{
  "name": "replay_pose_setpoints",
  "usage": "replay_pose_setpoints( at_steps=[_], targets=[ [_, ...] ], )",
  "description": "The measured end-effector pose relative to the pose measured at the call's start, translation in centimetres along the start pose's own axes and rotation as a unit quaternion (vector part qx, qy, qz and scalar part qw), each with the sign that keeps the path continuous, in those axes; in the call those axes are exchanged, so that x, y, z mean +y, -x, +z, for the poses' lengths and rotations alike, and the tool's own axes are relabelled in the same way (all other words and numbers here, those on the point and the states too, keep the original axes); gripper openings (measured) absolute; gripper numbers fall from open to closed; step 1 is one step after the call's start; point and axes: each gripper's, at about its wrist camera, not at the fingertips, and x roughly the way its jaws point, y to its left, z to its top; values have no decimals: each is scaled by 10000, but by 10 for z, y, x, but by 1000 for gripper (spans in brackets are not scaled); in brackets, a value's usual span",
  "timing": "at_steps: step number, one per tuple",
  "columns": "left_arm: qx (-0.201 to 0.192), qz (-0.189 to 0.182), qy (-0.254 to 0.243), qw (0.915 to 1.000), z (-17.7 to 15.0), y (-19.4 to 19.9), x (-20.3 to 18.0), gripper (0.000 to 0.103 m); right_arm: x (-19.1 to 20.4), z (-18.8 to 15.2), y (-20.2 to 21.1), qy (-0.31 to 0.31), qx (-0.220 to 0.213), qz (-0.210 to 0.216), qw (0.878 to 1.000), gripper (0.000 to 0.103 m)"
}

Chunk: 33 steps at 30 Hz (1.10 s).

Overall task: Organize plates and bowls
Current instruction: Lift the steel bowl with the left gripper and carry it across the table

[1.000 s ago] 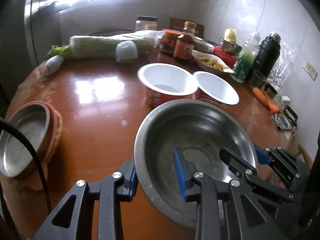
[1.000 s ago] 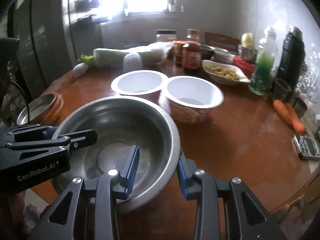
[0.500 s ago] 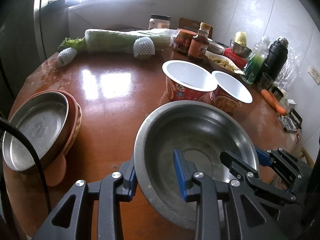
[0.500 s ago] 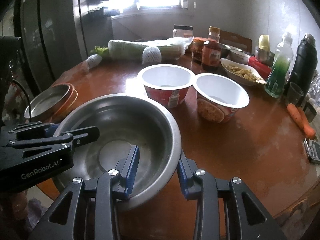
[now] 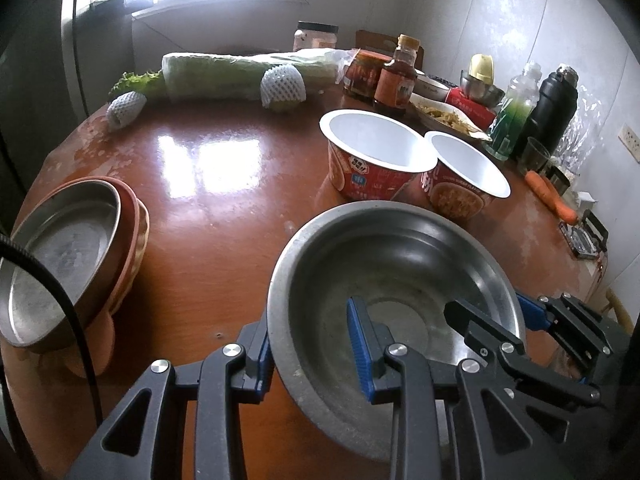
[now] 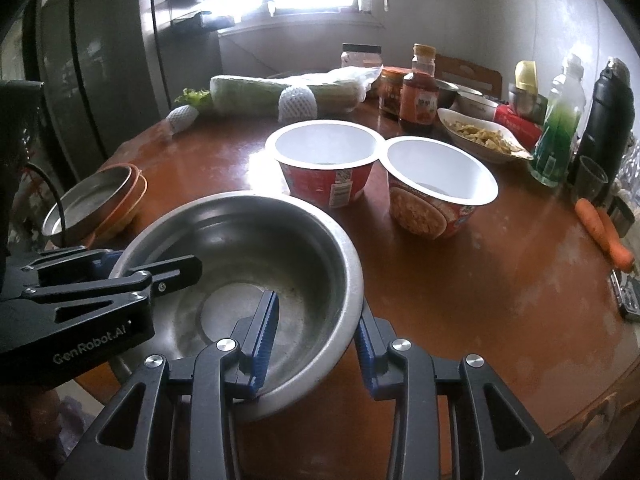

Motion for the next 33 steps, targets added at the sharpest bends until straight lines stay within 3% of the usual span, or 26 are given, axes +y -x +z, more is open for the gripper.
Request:
replay_pose_setpoints(
  at_steps=[28, 33],
  targets=[
    [-107, -84, -53, 9999, 0, -2, 5, 34, -3, 1, -10, -138, 129, 32, 9998, 41],
    [-185, -137, -59, 9997, 2, 2, 6, 37, 0, 1, -9, -144, 87, 73, 9998, 48]
  ],
)
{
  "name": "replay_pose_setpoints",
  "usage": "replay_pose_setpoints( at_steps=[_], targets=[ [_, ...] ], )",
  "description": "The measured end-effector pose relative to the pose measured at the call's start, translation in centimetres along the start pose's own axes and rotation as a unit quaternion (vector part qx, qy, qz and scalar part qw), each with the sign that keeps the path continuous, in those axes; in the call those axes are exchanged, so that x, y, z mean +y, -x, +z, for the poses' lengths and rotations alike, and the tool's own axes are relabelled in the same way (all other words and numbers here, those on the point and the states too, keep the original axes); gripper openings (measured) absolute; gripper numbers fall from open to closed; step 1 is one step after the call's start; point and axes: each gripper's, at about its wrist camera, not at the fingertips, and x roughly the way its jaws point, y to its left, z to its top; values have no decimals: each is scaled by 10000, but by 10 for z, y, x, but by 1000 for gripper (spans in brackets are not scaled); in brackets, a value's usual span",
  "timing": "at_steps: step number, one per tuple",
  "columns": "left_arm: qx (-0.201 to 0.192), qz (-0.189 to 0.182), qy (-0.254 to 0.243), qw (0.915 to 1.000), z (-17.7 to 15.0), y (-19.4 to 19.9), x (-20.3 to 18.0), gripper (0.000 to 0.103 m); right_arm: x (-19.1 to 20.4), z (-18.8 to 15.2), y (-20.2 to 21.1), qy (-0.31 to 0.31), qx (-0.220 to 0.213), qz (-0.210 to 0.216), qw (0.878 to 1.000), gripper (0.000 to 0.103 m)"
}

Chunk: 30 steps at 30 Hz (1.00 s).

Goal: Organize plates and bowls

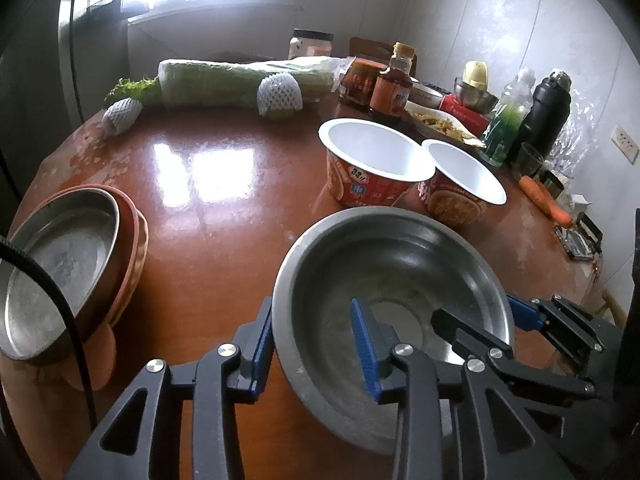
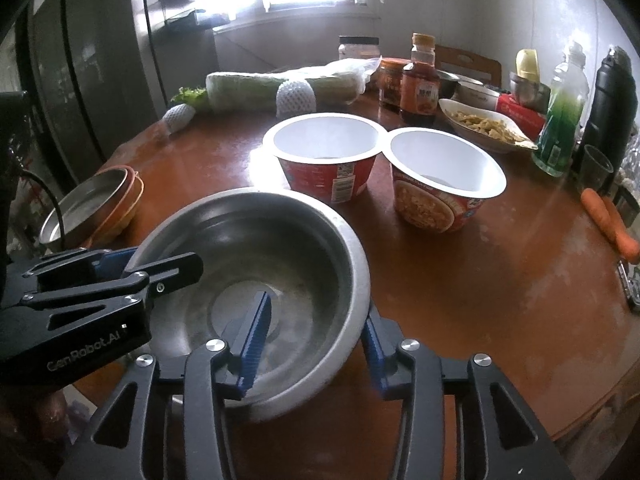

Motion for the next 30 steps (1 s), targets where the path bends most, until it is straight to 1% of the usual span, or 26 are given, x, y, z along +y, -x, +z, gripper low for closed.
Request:
replay_pose_setpoints(
  at_steps=[6, 12, 14, 20, 26, 30],
  targets=[
    [-82, 39, 86, 9999, 1, 3, 6, 41, 3, 1, 2, -26, -73, -22, 10000, 57],
    [-195, 7, 175, 9997, 2, 8, 12, 43, 1, 4, 6, -84, -188, -94, 9997, 60],
    [-235, -24, 203, 9995, 2, 11, 13, 45, 0, 4, 8, -104, -243, -121, 9996, 61],
    [-379, -55, 285, 9989, 6, 22, 18, 46, -8, 9, 20, -267, -495, -129, 9983, 61],
    [-454, -68, 294, 9985, 17, 33, 19, 47, -17, 21, 33, -507, -679, 61, 9964, 61],
    [-443, -17, 287, 9986, 30, 36, 18, 47, -20, 34, 32, -625, -654, 235, 9956, 61]
  ],
)
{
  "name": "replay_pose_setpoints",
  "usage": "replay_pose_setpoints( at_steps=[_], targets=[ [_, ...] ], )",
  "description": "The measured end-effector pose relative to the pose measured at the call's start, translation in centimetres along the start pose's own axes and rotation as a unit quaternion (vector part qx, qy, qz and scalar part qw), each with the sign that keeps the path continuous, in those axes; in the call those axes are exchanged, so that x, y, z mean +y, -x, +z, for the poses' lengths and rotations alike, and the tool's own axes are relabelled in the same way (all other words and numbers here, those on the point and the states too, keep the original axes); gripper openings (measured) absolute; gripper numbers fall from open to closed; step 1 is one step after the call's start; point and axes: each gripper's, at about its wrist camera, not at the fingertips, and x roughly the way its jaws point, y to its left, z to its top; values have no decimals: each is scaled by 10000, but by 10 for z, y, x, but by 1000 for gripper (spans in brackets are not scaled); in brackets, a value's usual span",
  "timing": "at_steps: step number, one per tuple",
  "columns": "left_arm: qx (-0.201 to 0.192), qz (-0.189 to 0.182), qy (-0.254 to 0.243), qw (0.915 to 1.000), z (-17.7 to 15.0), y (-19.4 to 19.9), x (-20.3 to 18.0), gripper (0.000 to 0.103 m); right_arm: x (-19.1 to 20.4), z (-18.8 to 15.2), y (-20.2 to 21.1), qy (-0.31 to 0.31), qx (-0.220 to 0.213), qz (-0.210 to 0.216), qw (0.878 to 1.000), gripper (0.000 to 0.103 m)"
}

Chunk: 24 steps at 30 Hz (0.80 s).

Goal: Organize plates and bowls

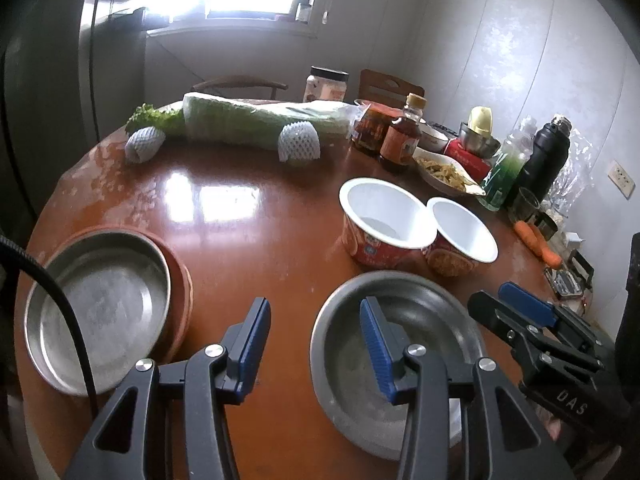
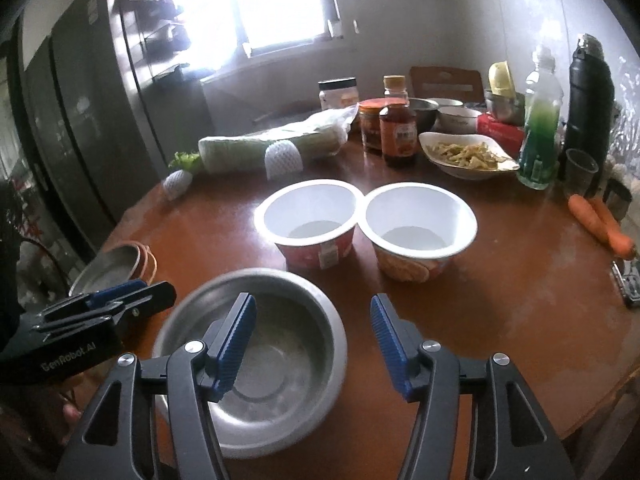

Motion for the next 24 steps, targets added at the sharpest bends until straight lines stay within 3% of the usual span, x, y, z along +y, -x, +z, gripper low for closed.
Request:
replay_pose_setpoints(
  at_steps=[10, 17, 24],
  targets=[
    [-25, 87, 76, 9999, 43, -7, -2, 47, -5, 28, -23, -130, 273, 233, 9993, 62],
    [117, 123, 27, 9999, 66, -31, -9, 47, -20, 35, -55, -686, 662, 684, 9931, 61],
    [304, 156, -28, 9994, 81, -58, -16, 47, -27, 45, -75, -797, 796, 766, 9907, 61]
  ],
)
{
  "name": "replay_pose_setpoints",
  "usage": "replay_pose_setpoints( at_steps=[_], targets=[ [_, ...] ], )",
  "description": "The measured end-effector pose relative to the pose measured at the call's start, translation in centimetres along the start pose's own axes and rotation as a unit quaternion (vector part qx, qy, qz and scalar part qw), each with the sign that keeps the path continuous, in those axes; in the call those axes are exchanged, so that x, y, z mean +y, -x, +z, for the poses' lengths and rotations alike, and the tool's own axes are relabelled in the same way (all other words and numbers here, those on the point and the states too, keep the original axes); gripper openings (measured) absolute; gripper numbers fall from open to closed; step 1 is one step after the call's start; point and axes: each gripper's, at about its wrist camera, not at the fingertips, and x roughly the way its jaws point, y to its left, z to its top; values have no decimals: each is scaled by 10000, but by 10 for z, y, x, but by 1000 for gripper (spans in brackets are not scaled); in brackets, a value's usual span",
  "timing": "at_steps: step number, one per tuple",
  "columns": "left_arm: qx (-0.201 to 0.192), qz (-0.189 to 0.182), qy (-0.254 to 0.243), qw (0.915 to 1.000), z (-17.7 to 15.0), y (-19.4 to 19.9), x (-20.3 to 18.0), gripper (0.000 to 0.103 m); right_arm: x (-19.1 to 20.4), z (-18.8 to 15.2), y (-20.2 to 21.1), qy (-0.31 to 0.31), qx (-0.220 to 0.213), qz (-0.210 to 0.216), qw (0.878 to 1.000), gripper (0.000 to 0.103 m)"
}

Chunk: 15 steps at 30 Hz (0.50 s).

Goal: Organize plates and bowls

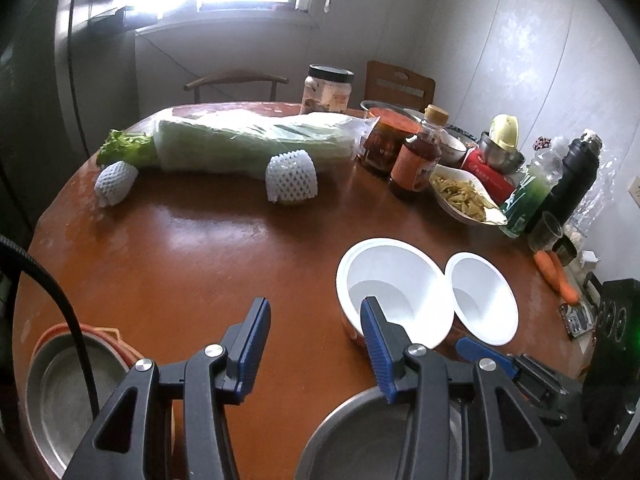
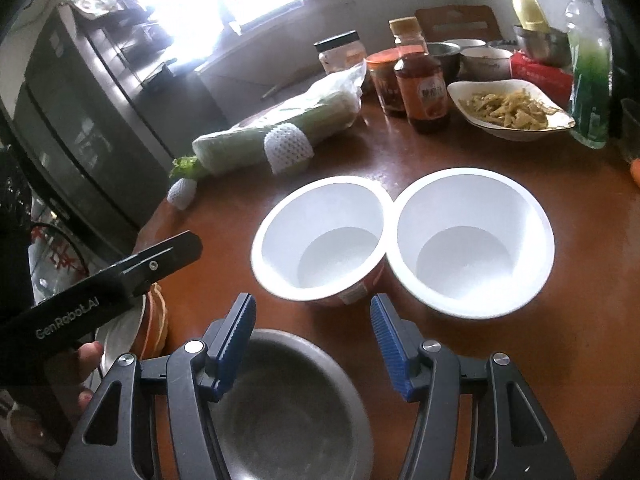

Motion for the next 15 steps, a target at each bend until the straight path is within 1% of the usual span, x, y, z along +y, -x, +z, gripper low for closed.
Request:
replay_pose_setpoints(
  at_steps=[7, 13, 15],
  targets=[
    [155, 5, -12, 9999, 10, -19, -4, 47, -13, 11, -13, -109, 72, 33, 9999, 61],
    [294, -44, 22, 9996, 15, -38, -6, 47, -17, 20, -23, 32, 76, -82, 9999, 61],
    [378, -77, 31, 9993, 16, -47, -8, 47, -19, 21, -26, 83, 74, -111, 9999, 55]
  ],
)
